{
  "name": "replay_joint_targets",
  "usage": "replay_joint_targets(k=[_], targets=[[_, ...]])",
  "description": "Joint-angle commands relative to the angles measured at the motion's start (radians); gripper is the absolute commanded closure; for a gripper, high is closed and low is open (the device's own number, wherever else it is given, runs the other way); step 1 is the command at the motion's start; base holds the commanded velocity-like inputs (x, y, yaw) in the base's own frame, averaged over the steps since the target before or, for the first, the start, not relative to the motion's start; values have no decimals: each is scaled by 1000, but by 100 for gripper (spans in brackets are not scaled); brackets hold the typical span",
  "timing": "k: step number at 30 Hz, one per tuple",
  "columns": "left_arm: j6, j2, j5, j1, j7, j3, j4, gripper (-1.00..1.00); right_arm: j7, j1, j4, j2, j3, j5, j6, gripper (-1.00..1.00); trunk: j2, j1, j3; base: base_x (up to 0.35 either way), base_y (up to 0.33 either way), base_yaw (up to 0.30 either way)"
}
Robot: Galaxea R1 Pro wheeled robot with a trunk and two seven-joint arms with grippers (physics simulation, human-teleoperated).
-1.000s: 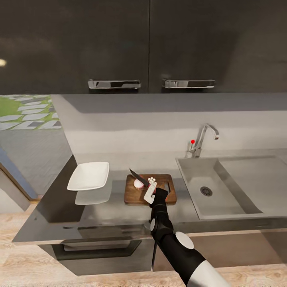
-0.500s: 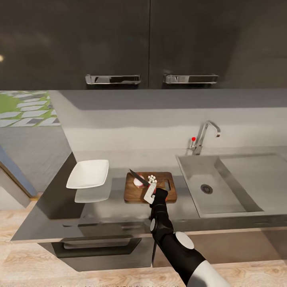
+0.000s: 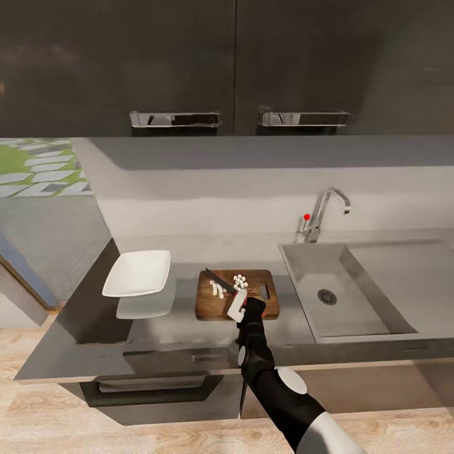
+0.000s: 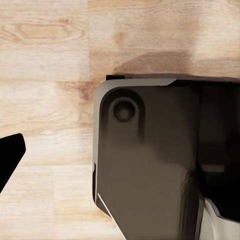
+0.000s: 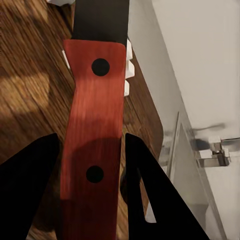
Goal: In the kitchen, take the Vidalia onion out of the sink, dice it on the chopping board with the paring knife, put the diced onion into the bowl on the countertop, then place both the paring knife and the chopping board into the sink.
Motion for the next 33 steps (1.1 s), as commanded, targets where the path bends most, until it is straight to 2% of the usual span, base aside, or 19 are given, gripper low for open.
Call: replay_joint_targets(k=[1,10,12,13,15,17,19,21,24,26,28,29,31,33], targets=[[-3,1,11,-1,-3,-7,1,-100,-1,-1,0,0,3,-2,7,100,-2,1,-2,0,0,0],[-3,1,10,-1,-3,-8,1,-100,-2,-1,-7,-1,1,-1,5,100,-2,1,-2,0,0,0],[-3,1,10,-1,-2,-8,1,-100,0,-1,-27,-1,-14,-2,5,100,-2,1,-2,0,0,0],[-3,1,10,-1,-2,-8,1,-100,10,-1,-56,-1,-48,-2,5,100,-2,1,-2,0,0,0],[-3,1,10,-1,-3,-9,1,-100,70,-1,-144,-1,-140,-8,4,100,-2,1,-2,0,0,0],[-3,1,10,-1,-3,-9,1,-100,216,-1,-264,-1,-248,-12,5,100,-2,1,-2,0,0,0],[-3,1,10,-1,-3,-9,1,-100,356,-1,-344,-1,-342,-13,5,100,-2,1,-2,0,0,0],[-3,1,10,-1,-3,-9,1,-100,415,-1,-376,-1,-401,-14,4,100,-2,1,-2,0,0,0],[-3,0,10,-1,-3,-9,1,-100,442,-1,-416,1,-447,-16,5,100,-2,1,-2,0,0,0],[-3,-1,10,-1,-3,-9,2,-100,457,-1,-445,1,-520,-42,6,100,-2,1,-2,0,0,0],[-3,-1,10,-1,-3,-9,2,-100,474,-1,-462,-1,-650,-110,7,100,-2,1,-2,0,0,0],[-3,-1,10,-1,-3,-9,2,-100,477,-1,-474,-11,-701,-143,7,100,-2,1,-2,0,0,0],[-3,-2,10,-1,-2,-9,1,-100,479,-1,-485,-34,-764,-195,10,100,-2,1,-2,0,-9,0],[-3,-2,10,-1,-2,-9,1,-100,480,-1,-489,-48,-808,-249,12,100,-2,1,-2,24,-101,0]])
